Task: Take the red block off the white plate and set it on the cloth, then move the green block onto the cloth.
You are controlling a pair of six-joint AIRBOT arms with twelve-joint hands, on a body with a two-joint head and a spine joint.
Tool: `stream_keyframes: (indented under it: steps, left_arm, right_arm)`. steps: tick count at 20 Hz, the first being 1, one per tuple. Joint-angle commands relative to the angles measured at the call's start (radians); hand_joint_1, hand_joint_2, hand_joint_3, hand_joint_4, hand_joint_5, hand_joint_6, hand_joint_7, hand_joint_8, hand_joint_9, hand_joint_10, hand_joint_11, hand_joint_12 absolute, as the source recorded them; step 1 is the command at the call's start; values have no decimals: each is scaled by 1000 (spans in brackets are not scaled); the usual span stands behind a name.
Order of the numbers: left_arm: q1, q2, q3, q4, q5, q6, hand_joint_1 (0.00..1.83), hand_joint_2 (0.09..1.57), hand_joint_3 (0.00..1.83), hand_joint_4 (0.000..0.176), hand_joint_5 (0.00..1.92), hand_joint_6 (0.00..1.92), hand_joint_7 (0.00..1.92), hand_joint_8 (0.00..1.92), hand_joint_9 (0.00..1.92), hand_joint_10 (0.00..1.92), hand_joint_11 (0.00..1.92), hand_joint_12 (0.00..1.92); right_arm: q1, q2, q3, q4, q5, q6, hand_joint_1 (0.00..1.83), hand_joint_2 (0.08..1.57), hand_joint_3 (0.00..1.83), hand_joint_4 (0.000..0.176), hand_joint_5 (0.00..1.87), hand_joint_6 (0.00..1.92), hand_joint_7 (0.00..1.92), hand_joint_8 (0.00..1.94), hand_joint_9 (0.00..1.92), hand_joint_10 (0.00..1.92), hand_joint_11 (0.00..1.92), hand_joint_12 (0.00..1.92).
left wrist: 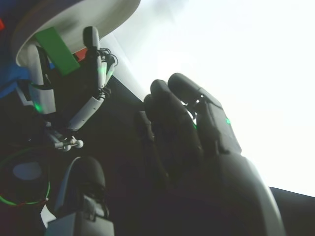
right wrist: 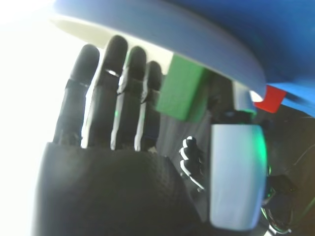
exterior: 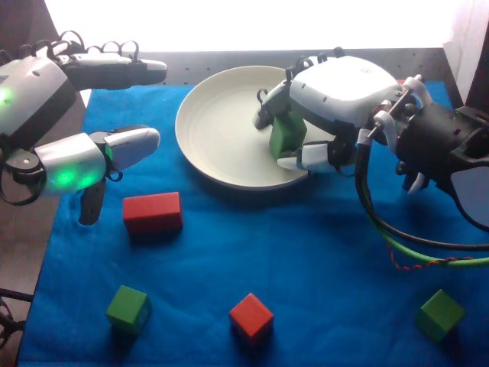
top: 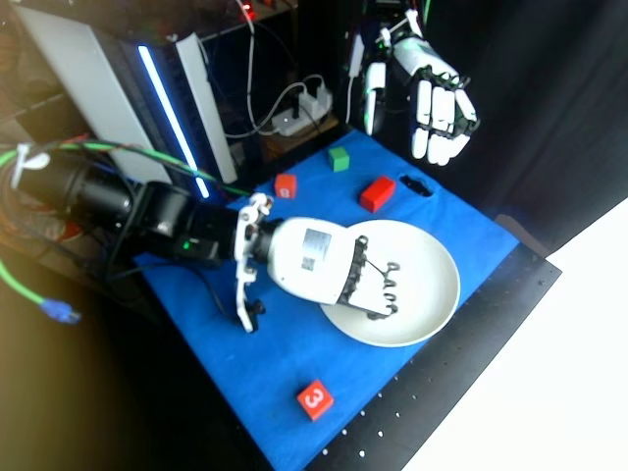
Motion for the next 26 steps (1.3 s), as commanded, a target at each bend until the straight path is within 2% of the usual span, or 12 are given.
stream_keyframes:
  steps: [1, 2, 3, 6, 7, 8, 10, 13, 16, 20, 22, 26]
  left_arm:
    - [-5, -7, -3, 5, -131, -2, 541, 1213, 0, 27, 606, 0, 616, 2, 612, 35, 152, 1181]
    - [-5, -7, -3, 4, -131, -2, 543, 1217, 1, 23, 605, 0, 616, 2, 609, 33, 153, 1183]
    - [-5, -7, -3, 3, -131, -2, 555, 1217, 0, 19, 610, 1, 626, 4, 619, 32, 166, 1162]
    - [-3, -8, -3, 1, -131, -2, 563, 1222, 0, 16, 611, 1, 632, 3, 622, 27, 155, 1182]
    - [-2, -8, -3, 0, -131, -2, 554, 1227, 2, 28, 611, 0, 630, 2, 625, 27, 153, 1190]
    - [-1, -8, -3, -1, -131, -2, 558, 1226, 1, 33, 613, 1, 636, 2, 629, 26, 146, 1214]
    - [1, -7, -3, -4, -131, -2, 552, 1229, 1, 40, 603, 0, 623, 0, 617, 20, 133, 1215]
    - [3, -6, -3, -7, -131, -2, 568, 1224, 0, 36, 612, 4, 622, 2, 616, 17, 120, 1235]
    - [8, 0, -8, -11, -135, -2, 563, 1196, 0, 65, 624, 5, 616, 0, 601, 10, 88, 1247]
    - [20, 11, -16, -17, -147, -2, 571, 1189, 0, 65, 638, 6, 644, 12, 622, 18, 90, 1292]
    - [25, 19, -21, -19, -154, -2, 546, 1195, 1, 78, 622, 1, 630, 5, 624, 19, 105, 1291]
    - [33, 24, -26, -24, -162, -2, 582, 1190, 0, 86, 622, 2, 634, 5, 616, 16, 56, 1337]
  right_arm:
    - [18, -1, 2, -13, -96, -2, 1209, 1168, 0, 0, 926, 1172, 847, 1116, 809, 605, 215, 1638]
    - [19, -1, 1, -13, -97, -2, 1213, 1173, 0, 0, 934, 1184, 818, 1136, 709, 604, 42, 1638]
    - [19, -1, -1, -14, -97, -2, 1213, 1179, 0, 0, 912, 1237, 821, 1112, 759, 518, 114, 1593]
    - [24, -1, -7, -14, -103, -2, 1215, 1143, 0, 7, 904, 1099, 960, 1065, 954, 646, 575, 1441]
    - [26, -1, -12, -14, -108, -2, 1341, 1132, 0, 0, 898, 1097, 967, 934, 897, 1169, 628, 1387]
    - [30, 3, -23, -17, -117, -2, 1242, 1140, 0, 0, 896, 1129, 970, 1002, 869, 870, 619, 1345]
    - [44, 31, -53, -36, -139, -2, 1218, 1144, 0, 0, 883, 1130, 972, 1050, 934, 721, 634, 1405]
    - [45, 83, -107, -55, -192, -2, 1248, 1134, 0, 0, 888, 992, 1015, 1127, 943, 1049, 717, 1609]
    - [45, 153, -178, -88, -258, -2, 1346, 1160, 1, 0, 852, 925, 948, 1204, 785, 1426, 654, 1693]
    - [44, 230, -263, -145, -333, -2, 1370, 1155, 0, 0, 821, 1027, 961, 1136, 809, 1413, 646, 1672]
    - [36, 266, -303, -169, -367, -1, 1258, 1131, 0, 0, 886, 1008, 1031, 1114, 916, 1224, 663, 1655]
    - [-11, 346, -386, -199, -470, -1, 1270, 1117, 0, 0, 982, 782, 1015, 1230, 933, 1517, 682, 1918]
